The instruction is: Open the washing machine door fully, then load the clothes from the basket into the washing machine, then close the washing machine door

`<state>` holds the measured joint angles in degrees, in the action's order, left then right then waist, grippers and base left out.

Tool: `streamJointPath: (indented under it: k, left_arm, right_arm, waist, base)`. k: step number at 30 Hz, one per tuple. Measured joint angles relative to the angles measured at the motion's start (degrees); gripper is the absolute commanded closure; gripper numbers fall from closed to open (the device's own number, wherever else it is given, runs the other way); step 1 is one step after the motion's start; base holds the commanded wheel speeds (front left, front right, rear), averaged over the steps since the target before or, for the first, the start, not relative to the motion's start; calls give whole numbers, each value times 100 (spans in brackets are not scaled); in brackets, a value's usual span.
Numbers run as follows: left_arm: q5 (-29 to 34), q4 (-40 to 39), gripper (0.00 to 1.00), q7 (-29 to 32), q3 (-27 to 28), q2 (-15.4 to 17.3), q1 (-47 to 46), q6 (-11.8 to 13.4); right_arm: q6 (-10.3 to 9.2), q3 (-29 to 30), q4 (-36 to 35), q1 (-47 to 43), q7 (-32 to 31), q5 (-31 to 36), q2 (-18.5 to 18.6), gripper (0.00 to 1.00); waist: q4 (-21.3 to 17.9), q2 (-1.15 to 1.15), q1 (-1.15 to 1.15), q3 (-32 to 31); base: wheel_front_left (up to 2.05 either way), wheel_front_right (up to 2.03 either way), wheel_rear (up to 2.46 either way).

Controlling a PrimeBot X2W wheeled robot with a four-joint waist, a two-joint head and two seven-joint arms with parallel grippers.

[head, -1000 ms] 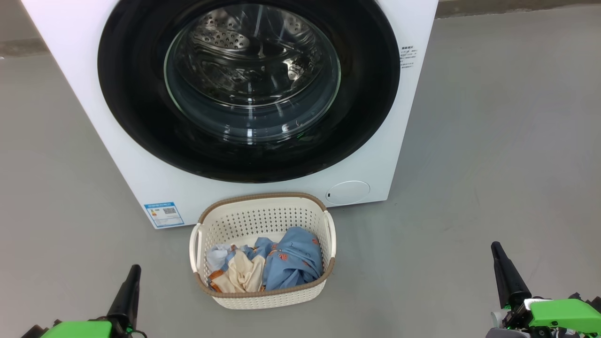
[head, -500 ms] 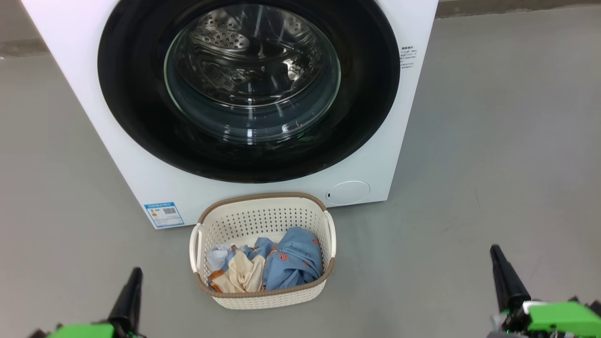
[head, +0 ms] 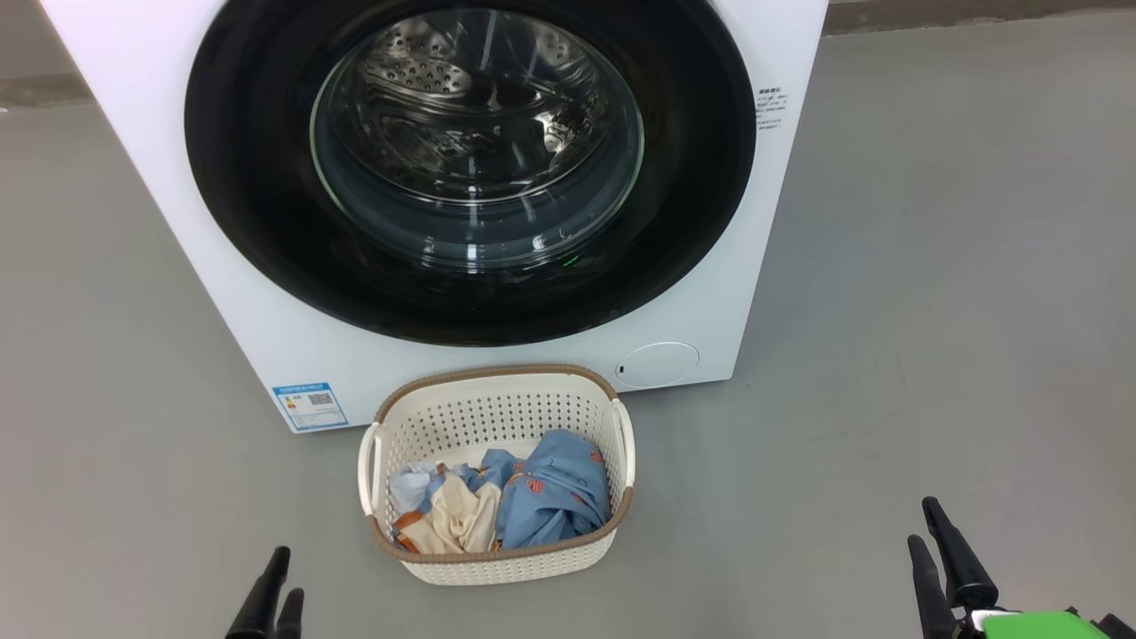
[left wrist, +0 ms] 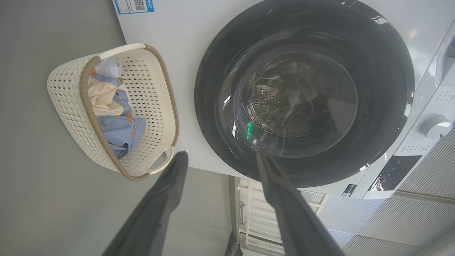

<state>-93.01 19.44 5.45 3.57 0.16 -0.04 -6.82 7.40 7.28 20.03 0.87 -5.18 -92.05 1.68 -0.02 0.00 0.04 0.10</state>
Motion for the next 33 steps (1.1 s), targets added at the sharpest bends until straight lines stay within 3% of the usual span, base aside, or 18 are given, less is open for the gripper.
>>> streamJointPath:
  k: [16,33]
  left_arm:
    - [423,-165,0,-315,-271,155,-163,0]
    - [1788,-241,0,-605,-492,301,-276,-1]
  right_arm:
    - [0,-257,-115,187,304,412,110,0]
    - [0,-523,-156,404,583,1433,257,0]
  waist:
    - [-17,0,-3,28]
    - [-33,0,-3,34]
  base:
    - [0,0,0]
    - [0,0,0]
